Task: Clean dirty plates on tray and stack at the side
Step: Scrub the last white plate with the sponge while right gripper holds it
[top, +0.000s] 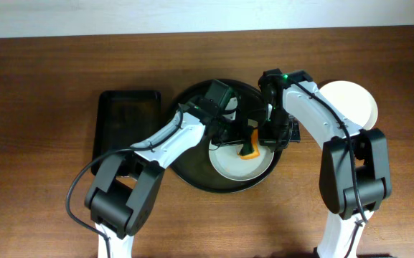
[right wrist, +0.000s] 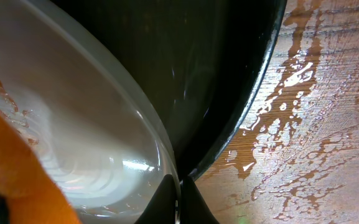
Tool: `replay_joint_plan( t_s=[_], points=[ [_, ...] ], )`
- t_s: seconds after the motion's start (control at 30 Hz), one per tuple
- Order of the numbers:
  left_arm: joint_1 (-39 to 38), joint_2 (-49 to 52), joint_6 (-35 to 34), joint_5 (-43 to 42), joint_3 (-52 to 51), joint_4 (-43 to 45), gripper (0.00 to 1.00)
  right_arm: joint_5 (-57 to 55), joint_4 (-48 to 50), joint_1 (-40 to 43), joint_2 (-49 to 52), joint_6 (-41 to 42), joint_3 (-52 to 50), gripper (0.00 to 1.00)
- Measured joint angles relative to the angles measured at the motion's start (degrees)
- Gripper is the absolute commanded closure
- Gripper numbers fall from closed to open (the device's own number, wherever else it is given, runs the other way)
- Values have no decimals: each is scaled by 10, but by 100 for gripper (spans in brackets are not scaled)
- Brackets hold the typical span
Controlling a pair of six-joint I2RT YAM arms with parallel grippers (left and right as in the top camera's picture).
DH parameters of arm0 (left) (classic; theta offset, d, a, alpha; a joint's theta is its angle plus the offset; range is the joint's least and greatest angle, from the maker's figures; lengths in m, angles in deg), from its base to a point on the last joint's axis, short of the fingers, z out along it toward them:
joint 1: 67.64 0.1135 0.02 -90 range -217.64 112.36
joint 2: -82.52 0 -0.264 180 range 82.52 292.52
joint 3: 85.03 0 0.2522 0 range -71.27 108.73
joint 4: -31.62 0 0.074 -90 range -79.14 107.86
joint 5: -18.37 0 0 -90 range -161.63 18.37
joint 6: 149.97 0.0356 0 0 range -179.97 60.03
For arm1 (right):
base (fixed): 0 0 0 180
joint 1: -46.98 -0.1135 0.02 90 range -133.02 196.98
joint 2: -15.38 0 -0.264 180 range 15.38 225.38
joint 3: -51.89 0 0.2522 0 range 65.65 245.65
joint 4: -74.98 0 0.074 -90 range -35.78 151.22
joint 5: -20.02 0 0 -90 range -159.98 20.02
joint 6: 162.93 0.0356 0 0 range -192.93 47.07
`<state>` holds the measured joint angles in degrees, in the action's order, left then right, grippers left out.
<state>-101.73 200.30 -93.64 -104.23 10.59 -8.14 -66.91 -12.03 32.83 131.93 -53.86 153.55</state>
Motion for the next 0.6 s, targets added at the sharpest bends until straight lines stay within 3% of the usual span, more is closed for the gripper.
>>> replay_joint_plan(
  t_s=[0.23,0.6],
  points=[
    [-18,31,-22,16,2,14,100,0,1,0,0,0,-1,96],
    [54,33,-6,63,9,-82,100,4,0,0,0,0,-1,96]
  ],
)
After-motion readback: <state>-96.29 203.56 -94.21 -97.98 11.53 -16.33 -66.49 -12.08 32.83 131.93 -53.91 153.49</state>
